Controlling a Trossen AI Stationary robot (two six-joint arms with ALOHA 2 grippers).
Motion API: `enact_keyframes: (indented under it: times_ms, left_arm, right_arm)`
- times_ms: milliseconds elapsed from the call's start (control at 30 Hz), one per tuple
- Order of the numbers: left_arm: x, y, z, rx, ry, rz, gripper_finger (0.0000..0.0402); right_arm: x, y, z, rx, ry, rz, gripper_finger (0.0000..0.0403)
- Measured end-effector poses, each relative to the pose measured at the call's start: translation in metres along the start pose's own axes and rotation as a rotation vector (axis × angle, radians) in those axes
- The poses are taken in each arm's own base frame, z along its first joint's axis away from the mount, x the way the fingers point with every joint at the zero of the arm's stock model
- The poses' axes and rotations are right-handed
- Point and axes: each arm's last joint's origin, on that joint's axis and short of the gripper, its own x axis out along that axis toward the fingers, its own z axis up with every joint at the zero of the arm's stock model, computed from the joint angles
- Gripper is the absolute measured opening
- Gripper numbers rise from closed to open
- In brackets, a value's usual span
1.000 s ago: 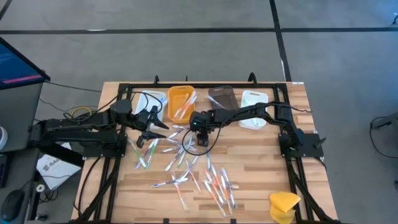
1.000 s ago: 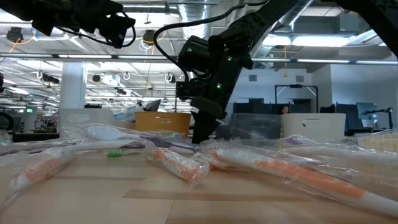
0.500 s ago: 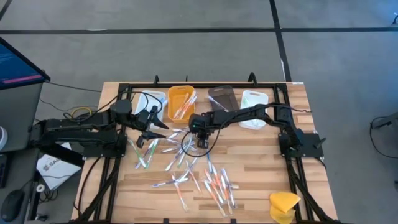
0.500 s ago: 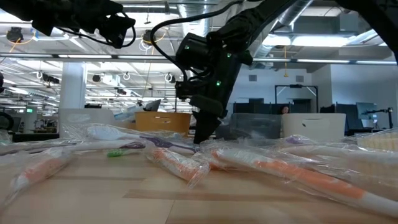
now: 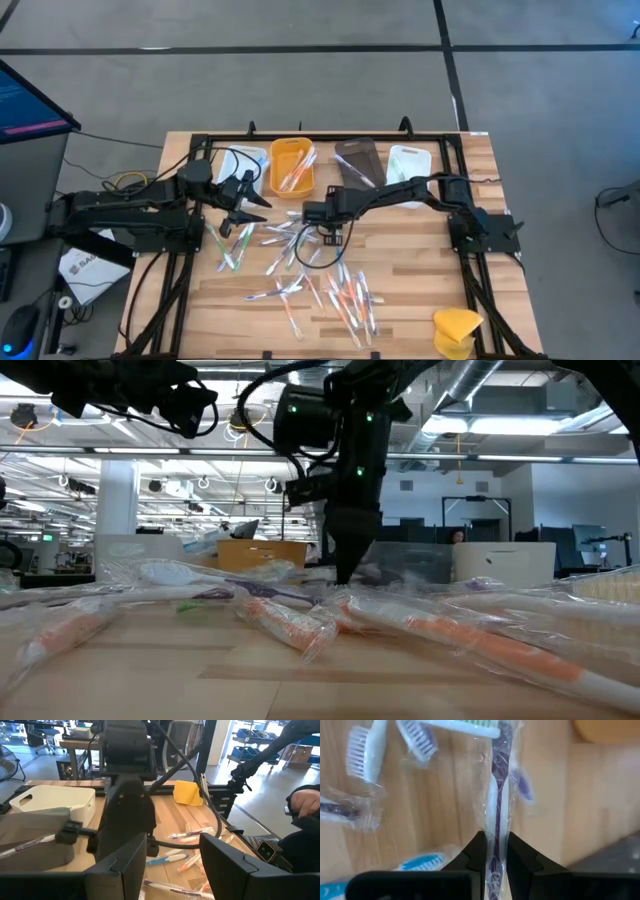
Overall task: Pick & Place Toothbrushes
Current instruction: Put the violet toothbrush into the gray bin
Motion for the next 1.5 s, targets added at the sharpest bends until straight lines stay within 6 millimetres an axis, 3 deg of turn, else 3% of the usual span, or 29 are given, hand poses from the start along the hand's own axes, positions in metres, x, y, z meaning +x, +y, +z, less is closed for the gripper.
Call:
enact_keyframes:
  times_ms: [200, 400, 600, 733, 1067, 1333, 1500]
  left_arm:
    - [0.0, 0.0, 0.0, -0.001, 0.002, 0.0, 0.0176]
    - [0.0, 0.0, 0.0, -0.002, 0.004, 0.0, 0.0176]
    - [0.0, 0.0, -0.001, -0.003, 0.006, 0.0, 0.0176]
    - [0.0, 0.0, -0.001, -0.003, 0.006, 0.0, 0.0176]
    - [0.0, 0.0, -0.002, -0.005, 0.009, -0.001, 0.0176]
    - [0.001, 0.0, -0.011, -0.016, 0.031, -0.001, 0.0176]
    - [0.001, 0.0, -0.011, -0.014, 0.029, -0.001, 0.0176]
  right_arm:
    - [-0.029, 0.017, 0.009, -0.044, -0.017, -0.015, 0.0039]
    - [-0.055, 0.027, 0.001, -0.015, 0.1, -0.037, 0.0039]
    - [-0.079, 0.027, -0.013, 0.052, 0.209, -0.262, 0.0039]
    - [-0.093, 0.015, -0.017, 0.176, 0.204, -0.425, 0.0039]
    - [-0.131, -0.034, -0.034, 0.391, 0.096, -0.47, 0.0039]
    - [-0.146, -0.079, -0.092, 0.584, 0.127, -0.502, 0.0039]
    - [-0.138, -0.092, -0.123, 0.721, 0.022, -0.47, 0.0039]
